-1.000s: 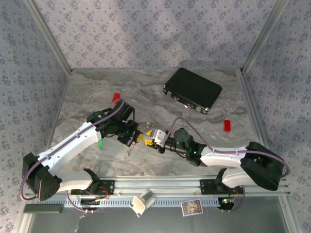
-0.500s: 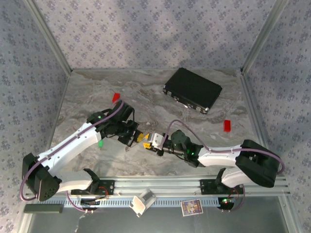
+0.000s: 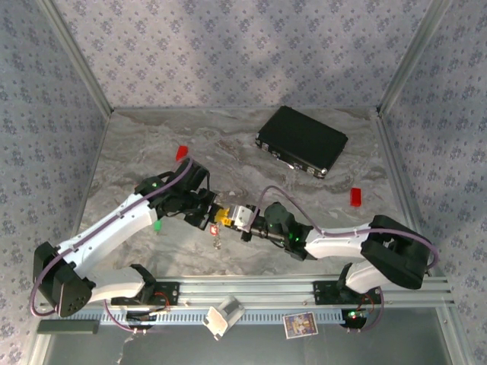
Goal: Put the keys on the keyring
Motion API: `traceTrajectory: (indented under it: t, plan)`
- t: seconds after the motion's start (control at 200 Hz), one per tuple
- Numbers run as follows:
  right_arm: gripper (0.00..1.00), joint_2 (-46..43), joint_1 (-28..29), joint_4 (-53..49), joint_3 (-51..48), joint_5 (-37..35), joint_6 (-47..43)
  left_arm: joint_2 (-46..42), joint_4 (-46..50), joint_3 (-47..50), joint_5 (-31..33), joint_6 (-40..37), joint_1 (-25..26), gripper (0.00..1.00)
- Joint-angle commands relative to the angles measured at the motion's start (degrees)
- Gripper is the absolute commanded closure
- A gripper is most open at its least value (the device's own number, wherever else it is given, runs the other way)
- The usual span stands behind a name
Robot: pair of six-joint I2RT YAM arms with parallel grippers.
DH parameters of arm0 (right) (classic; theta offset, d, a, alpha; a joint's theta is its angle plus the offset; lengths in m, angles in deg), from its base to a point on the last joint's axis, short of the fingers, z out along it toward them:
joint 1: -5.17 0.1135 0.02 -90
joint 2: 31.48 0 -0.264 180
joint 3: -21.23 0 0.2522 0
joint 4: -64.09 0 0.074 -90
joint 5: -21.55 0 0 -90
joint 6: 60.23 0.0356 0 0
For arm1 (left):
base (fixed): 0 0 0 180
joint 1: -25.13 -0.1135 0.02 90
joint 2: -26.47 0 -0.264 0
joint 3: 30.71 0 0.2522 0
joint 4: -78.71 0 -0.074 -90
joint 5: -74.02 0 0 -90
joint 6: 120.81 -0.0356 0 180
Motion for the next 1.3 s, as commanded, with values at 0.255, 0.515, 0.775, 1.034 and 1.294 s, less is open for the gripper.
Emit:
traceTrajectory:
  t: [0.255, 0.515, 0.775, 1.034, 1.294]
  plan:
    - [1.00, 0.4, 0.2, 2.2, 1.6, -0.2, 1.4, -4.2, -4.1, 3.0, 1.8, 1.3, -0.1, 0.70]
    - [1.00, -0.7, -0.2, -4.1, 1.3, 1.4, 1.5, -10.1, -12.9, 7.9, 15.6, -22.1, -4.1, 0.35]
    - [1.00, -2.9, -1.5, -9.9, 1.7, 4.0, 2.0, -13.6, -17.2, 10.1, 27.7, -68.3, -4.8, 0.44]
    - [1.00, -6.8, -3.8, -17.5, 1.6, 8.7, 1.1, -25.9, -34.1, 25.4, 16.2, -99.9, -4.9, 0.56]
    - [1.00, -13.0, -5.9, -33.9, 5.1, 14.1, -3.8, -29.1, -35.2, 28.6, -0.4, -125.0, -3.2, 0.71]
